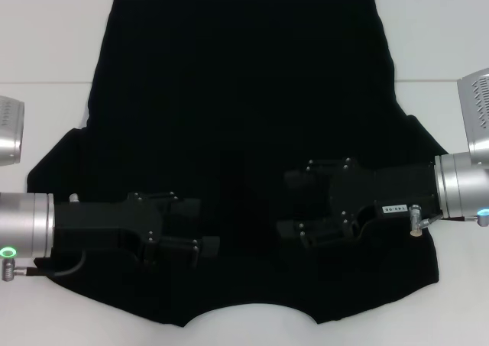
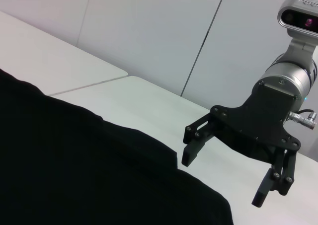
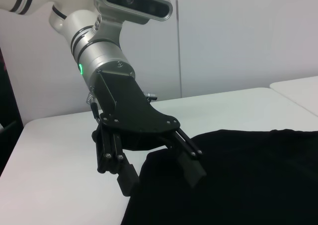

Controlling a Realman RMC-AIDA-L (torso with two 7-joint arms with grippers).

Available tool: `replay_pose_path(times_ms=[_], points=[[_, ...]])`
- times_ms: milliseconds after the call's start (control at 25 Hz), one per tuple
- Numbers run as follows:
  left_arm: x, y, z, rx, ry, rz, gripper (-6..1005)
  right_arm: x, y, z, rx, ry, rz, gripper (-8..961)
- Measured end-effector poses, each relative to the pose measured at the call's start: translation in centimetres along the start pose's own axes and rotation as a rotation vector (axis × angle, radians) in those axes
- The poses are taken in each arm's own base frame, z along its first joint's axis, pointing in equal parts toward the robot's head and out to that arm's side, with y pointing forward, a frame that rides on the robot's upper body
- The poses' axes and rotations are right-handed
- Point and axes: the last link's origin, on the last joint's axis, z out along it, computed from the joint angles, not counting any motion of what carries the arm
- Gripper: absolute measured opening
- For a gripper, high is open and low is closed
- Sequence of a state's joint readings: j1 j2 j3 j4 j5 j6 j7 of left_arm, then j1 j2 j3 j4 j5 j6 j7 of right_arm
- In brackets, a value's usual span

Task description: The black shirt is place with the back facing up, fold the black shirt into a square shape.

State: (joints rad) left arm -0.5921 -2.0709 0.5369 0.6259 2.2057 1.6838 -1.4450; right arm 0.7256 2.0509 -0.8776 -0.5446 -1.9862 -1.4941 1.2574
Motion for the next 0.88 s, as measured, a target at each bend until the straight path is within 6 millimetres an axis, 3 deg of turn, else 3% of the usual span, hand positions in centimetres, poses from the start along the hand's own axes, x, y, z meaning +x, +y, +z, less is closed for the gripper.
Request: replay_pose_path(times_ms=[680,880], points=[[0.1,0.0,0.1,0.002,0.014,-0.01,906,0.0,0.1,0.0,-0.005,-0.007,0.007,884],[0.8,-1.6,-0.5,0.092,0.013,-0.156,906,-0.1,-0.2,-0.2,0.021,-0.022,0.017,884]])
